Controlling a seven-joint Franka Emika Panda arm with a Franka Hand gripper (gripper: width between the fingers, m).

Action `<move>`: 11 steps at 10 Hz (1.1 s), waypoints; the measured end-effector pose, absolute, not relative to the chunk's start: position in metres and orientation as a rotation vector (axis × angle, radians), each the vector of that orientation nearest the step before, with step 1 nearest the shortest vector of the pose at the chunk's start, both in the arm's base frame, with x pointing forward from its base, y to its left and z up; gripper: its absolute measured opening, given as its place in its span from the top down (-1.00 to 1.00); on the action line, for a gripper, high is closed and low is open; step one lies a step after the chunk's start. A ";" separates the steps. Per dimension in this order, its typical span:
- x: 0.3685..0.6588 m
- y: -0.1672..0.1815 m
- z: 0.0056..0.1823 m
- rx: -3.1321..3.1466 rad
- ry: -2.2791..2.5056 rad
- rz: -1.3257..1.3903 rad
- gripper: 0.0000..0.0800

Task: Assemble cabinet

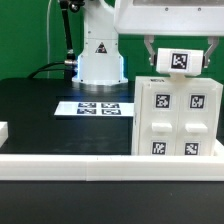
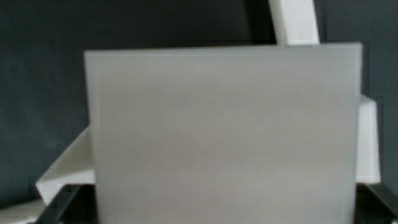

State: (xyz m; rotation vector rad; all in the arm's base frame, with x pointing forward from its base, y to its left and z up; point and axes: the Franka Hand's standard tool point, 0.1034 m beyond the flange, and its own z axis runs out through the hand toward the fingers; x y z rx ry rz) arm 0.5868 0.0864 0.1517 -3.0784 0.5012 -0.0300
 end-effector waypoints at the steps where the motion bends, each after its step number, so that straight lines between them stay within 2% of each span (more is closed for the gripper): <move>1: 0.587 0.087 0.152 -3.064 0.573 -0.031 -0.41; 4: 0.591 0.094 0.152 -2.902 1.035 -0.090 -0.41; 11: 0.592 0.099 0.152 -2.575 1.645 -0.063 -0.41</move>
Offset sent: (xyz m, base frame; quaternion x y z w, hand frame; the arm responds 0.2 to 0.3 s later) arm -0.0035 0.0005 -0.0034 -0.0066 0.0390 0.2318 0.9719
